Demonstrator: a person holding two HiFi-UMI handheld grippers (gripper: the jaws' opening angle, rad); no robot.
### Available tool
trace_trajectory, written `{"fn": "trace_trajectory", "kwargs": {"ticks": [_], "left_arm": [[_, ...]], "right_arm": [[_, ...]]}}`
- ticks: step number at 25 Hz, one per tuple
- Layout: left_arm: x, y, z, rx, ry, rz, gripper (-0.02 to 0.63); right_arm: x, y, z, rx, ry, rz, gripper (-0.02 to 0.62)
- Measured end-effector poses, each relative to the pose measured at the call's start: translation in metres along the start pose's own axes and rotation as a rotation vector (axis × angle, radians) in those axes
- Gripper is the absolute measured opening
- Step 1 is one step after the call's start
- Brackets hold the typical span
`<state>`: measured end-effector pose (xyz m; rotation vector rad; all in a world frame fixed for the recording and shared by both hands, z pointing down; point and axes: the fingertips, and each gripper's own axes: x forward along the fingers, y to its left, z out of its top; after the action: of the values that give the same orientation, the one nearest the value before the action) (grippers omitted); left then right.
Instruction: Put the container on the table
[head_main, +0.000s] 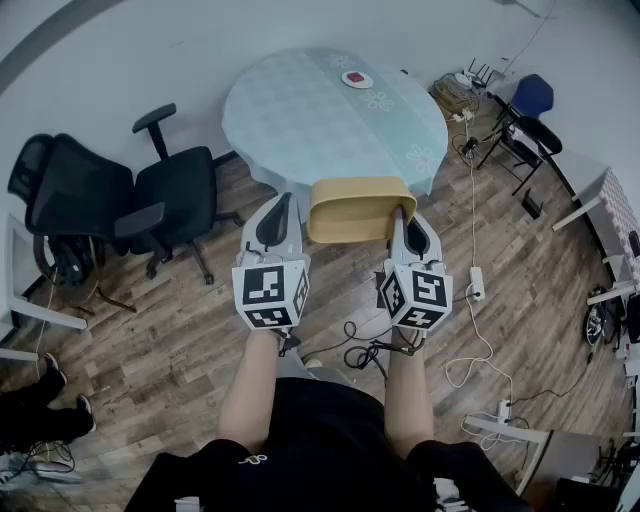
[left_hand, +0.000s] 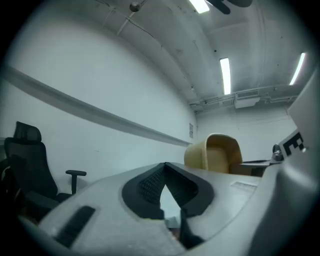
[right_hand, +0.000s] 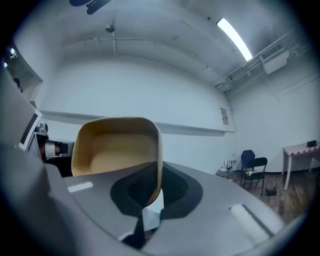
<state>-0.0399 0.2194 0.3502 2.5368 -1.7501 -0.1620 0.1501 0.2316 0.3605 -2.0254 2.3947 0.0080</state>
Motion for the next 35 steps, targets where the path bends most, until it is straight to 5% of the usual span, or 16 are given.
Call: {"fn": "trace_trajectory", "kwargs": {"ticks": [18, 28, 35], "left_arm": [[0.013, -0.064, -0.009, 0.079, 0.032, -0.086, 0.003], [0.049, -0.015, -0.009, 0.060, 0.017, -0.022, 0.003], [0.146, 0.022, -0.029, 0.019, 0.015, -0.058, 0.003]], "right_arm": [[-0.034, -0.059, 0.001, 0.133, -0.075, -0.031, 0.012], [0.029, -0.044, 0.001, 0.110, -0.077, 0.026, 0.012], [0.123, -0.050, -0.010, 0.031, -0.062, 0.006, 0.012]]}}
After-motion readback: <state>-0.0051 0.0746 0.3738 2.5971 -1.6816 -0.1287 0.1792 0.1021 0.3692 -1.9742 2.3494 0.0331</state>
